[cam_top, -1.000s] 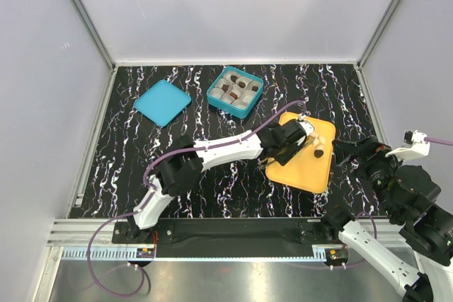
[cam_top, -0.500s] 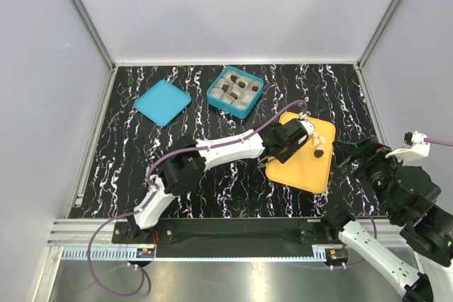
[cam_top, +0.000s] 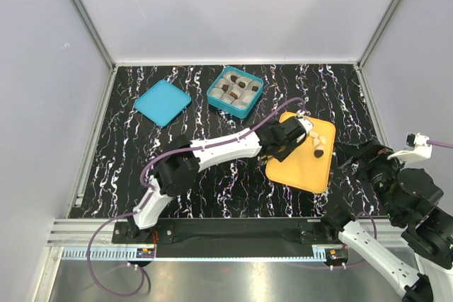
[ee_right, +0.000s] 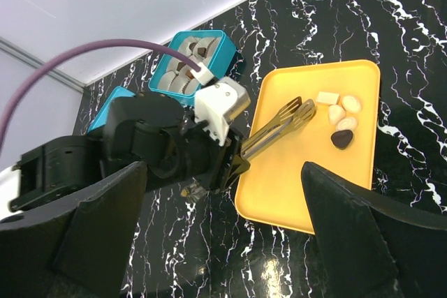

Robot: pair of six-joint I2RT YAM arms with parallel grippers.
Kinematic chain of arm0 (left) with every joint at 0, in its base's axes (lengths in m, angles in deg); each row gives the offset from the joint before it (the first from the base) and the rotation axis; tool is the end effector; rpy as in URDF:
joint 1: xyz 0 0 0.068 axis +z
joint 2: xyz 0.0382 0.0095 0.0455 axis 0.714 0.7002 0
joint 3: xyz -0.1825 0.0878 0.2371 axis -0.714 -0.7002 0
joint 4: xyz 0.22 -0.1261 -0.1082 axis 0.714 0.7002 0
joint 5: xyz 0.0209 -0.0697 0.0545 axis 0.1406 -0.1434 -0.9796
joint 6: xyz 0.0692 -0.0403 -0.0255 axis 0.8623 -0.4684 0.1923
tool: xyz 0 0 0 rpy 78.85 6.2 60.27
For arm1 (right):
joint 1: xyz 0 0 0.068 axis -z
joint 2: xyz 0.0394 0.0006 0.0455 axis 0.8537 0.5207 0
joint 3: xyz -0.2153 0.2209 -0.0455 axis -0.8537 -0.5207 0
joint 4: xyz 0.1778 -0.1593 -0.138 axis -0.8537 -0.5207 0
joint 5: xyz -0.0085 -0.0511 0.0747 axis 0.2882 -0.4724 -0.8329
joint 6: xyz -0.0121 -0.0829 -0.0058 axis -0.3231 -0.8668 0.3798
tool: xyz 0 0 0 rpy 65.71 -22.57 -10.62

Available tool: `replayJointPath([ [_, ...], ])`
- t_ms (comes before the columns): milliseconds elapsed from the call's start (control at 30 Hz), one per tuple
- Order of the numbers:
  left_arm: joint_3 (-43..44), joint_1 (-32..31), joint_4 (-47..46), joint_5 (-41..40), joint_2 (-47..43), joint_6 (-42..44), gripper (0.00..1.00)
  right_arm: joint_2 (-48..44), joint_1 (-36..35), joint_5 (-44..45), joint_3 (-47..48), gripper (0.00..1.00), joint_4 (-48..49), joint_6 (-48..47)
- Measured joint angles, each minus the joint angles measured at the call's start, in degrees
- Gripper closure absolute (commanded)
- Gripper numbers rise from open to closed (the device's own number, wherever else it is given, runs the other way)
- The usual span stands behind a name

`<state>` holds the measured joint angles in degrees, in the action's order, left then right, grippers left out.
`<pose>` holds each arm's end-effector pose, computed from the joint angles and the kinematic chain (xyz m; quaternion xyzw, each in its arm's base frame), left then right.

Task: Pack the chocolate

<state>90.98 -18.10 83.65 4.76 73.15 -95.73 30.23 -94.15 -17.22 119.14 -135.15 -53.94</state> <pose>0.2544 -0.4794 0.2177 0.4086 0.8544 -0.1002 0.3050 0.0326 -0.0210 0.4213 0.1538 0.7561 0.1860 0.6084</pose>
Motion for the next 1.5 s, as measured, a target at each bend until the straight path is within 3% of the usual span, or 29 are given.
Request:
replayJointPath([
  [967,0.2,1.3,8.4,-3.2,-7.3,-3.2,0.63,-0.2,0.0,0.0,1.2,0.00,-1.0,0.5],
  [1500,7.0,10.1,11.9,-8.3,-9.6,-0.5,0.63,-0.2,0.0,0.0,1.2,0.00,-1.0,0.5],
])
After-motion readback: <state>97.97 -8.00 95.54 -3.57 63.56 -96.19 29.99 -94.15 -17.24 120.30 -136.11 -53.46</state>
